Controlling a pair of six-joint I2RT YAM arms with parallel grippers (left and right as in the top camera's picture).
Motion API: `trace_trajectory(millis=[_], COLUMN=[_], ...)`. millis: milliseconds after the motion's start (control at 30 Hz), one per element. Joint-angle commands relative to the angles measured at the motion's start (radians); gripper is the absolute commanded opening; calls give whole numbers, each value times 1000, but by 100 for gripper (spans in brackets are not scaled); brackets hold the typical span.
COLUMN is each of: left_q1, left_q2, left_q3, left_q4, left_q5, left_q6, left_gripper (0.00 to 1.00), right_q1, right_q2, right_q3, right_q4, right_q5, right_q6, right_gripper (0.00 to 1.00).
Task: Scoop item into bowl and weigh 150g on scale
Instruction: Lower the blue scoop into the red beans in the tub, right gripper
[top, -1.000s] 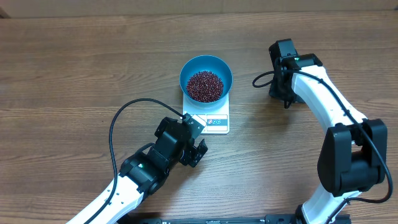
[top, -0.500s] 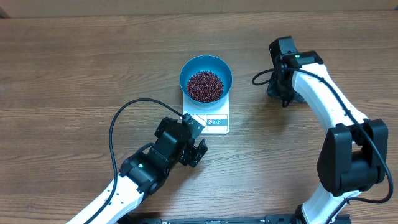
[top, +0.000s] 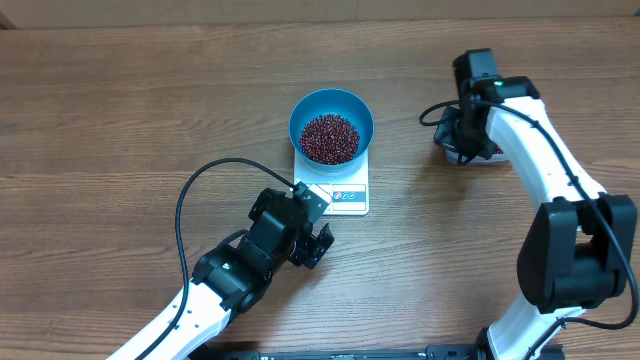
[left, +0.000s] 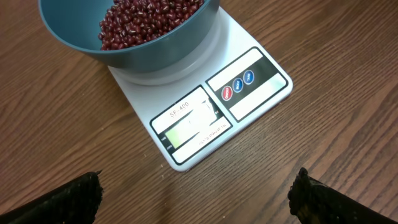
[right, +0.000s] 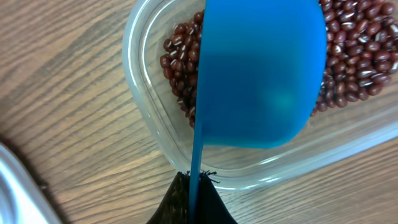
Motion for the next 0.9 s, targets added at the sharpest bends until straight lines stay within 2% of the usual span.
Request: trace_trajectory(millis=[0, 433, 867], left_q1=[4, 4, 5], left_q2=[-10, -10, -10], left_q3=[-7, -7, -7], left_q4=[1, 1, 1], left_q5=[0, 0, 0], left_q6=[11, 11, 11], left_gripper=[100, 100, 99], right_q1=[-57, -194, -259], right_q2=[-12, -12, -27], right_q3=[33, 33, 33], right_q4=[26, -3, -53], right_q5=[-127, -397, -405], right_q6=[-4, -140, -162], right_gripper=[4, 4, 4])
